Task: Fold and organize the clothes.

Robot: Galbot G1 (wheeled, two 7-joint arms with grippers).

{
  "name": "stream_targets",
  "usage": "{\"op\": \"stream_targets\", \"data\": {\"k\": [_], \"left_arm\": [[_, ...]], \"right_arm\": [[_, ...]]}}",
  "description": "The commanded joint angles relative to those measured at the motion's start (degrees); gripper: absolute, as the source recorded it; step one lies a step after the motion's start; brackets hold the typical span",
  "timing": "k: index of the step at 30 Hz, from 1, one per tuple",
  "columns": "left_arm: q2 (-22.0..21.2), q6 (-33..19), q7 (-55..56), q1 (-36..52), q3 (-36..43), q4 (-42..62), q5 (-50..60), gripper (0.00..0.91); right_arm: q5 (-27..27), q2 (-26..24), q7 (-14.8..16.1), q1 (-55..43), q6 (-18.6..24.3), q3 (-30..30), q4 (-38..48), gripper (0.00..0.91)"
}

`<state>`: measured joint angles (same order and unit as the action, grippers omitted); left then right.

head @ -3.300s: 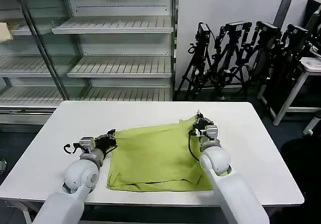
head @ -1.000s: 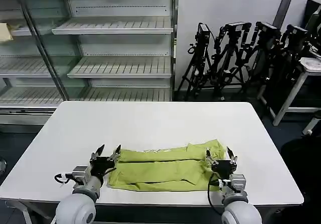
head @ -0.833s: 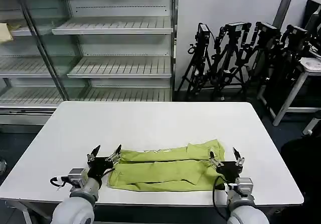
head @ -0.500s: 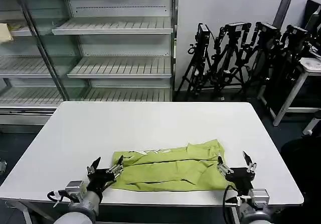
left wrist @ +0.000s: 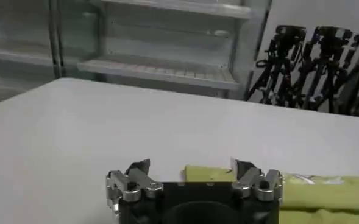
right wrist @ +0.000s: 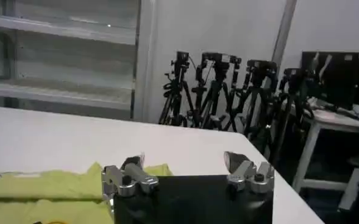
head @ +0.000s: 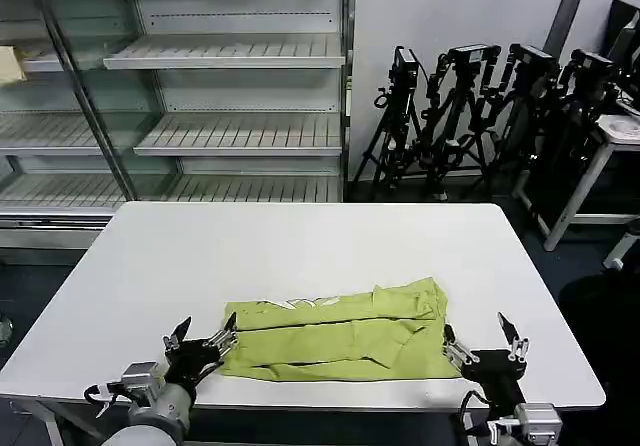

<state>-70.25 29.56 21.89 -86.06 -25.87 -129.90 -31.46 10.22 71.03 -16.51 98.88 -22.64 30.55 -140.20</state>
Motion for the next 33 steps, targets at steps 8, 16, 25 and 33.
{"op": "stream_targets", "data": {"k": [8, 16, 25, 33], "left_arm": [[-9.54, -4.83, 0.29, 0.19, 5.02, 3.87, 6.62, 0.907], [-10.15, -6.26, -0.03, 2.2, 7.35, 8.69, 11.86, 0.907], [-10.39, -6.65, 0.23, 3.05, 8.97, 11.67, 14.96, 0.03], [-11.23, -7.53, 0.75, 3.87, 9.55, 13.09, 14.97, 0.03]], "right_arm": [[-0.68, 0.34, 0.01, 3.67, 0.46, 1.51, -2.33, 0.907], [-1.01, 0.71, 0.0, 4.57, 0.74, 1.22, -2.87, 0.907], [-0.95, 0.61, -0.01, 5.09, 0.7, 1.84, -3.89, 0.907], [-0.77, 0.58, -0.01, 6.15, 0.7, 2.85, -4.81, 0.907]]}}
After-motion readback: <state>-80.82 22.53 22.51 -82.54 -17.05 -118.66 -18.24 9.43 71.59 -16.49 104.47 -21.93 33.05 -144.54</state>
